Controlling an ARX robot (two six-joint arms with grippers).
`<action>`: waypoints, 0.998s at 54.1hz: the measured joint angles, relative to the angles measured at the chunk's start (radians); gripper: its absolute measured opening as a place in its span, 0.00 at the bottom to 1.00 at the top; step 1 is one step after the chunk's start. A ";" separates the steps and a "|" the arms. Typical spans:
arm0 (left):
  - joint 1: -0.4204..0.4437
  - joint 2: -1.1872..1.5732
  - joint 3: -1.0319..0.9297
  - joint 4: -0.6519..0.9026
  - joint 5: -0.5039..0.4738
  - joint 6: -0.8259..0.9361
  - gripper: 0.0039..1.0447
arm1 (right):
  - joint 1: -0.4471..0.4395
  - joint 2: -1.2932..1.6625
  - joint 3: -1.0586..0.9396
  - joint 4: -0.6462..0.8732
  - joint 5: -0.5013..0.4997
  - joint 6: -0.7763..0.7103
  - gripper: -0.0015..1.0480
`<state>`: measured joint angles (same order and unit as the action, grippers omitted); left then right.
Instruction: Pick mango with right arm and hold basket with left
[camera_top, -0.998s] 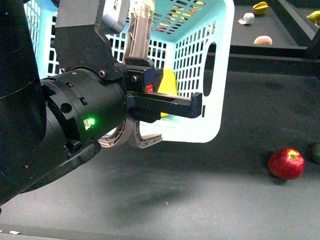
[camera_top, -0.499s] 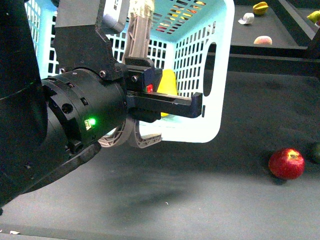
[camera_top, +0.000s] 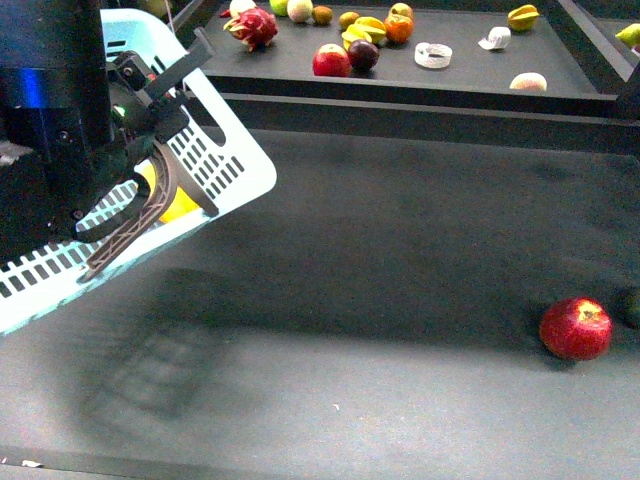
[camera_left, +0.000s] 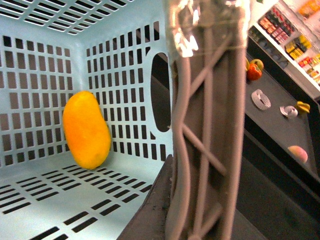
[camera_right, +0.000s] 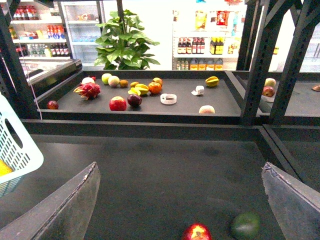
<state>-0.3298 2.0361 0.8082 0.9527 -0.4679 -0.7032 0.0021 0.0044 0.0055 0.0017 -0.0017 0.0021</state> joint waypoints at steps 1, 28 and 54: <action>0.003 0.002 0.005 -0.007 -0.001 -0.006 0.05 | 0.000 0.000 0.000 0.000 0.000 0.000 0.92; 0.063 0.164 0.290 -0.263 -0.039 -0.555 0.05 | 0.000 0.000 0.000 0.000 0.000 0.000 0.92; 0.121 0.246 0.456 -0.399 -0.043 -0.787 0.05 | 0.000 0.000 0.000 0.000 0.000 0.000 0.92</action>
<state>-0.2092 2.2822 1.2644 0.5537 -0.5110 -1.4906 0.0021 0.0040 0.0055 0.0017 -0.0013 0.0025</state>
